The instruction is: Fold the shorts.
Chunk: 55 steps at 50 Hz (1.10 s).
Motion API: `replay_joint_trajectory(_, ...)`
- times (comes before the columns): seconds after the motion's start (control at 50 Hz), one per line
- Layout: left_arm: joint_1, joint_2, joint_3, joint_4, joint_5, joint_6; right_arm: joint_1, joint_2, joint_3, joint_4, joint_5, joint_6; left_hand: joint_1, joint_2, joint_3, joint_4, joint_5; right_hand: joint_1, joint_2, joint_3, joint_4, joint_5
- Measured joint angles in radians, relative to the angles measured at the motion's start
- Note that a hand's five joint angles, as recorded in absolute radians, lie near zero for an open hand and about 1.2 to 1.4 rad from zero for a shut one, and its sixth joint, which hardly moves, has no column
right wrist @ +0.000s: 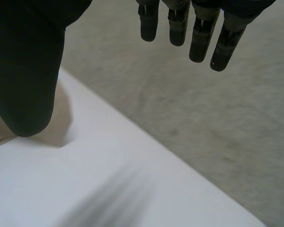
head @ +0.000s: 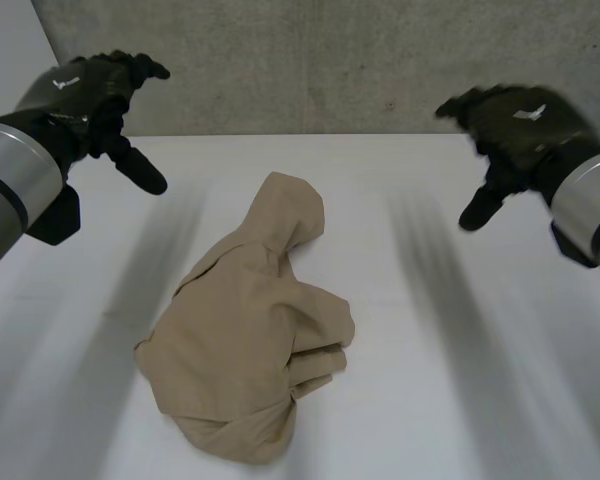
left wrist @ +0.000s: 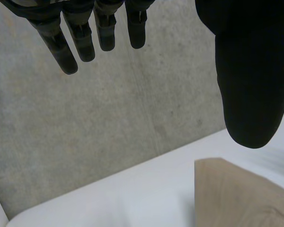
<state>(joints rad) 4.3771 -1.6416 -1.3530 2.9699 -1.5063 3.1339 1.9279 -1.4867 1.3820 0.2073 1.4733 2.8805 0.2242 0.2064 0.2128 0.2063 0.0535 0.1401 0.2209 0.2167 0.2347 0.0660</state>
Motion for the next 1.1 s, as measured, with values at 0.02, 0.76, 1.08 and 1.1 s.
replay_joint_trajectory(0.02,0.000,-0.022,0.002,-0.003,0.000,0.006,0.008,0.026,0.016,0.003,-0.049,-0.038,0.000,0.000,0.000,0.000,0.000,0.000,0.000,0.000,0.000,0.000)
replay_joint_trajectory(0.76,-0.079,-0.450,-0.053,0.073,-0.017,0.188,0.257,0.575,-0.123,-0.182,-0.091,0.276,0.885,0.958,0.934,0.959,0.876,0.846,0.958,0.960,0.948,0.913)
replay_joint_trajectory(1.08,-0.103,-0.275,0.152,0.359,-0.176,0.168,0.266,0.350,-0.113,-0.438,0.115,-0.034,0.897,0.986,0.969,0.987,0.896,0.397,0.475,0.509,0.499,0.501)
replay_joint_trajectory(1.1,-0.105,-0.259,0.153,0.378,-0.181,0.169,0.268,0.345,-0.104,-0.430,0.116,-0.039,0.897,0.986,0.969,0.987,0.896,0.376,0.454,0.468,0.479,0.481)
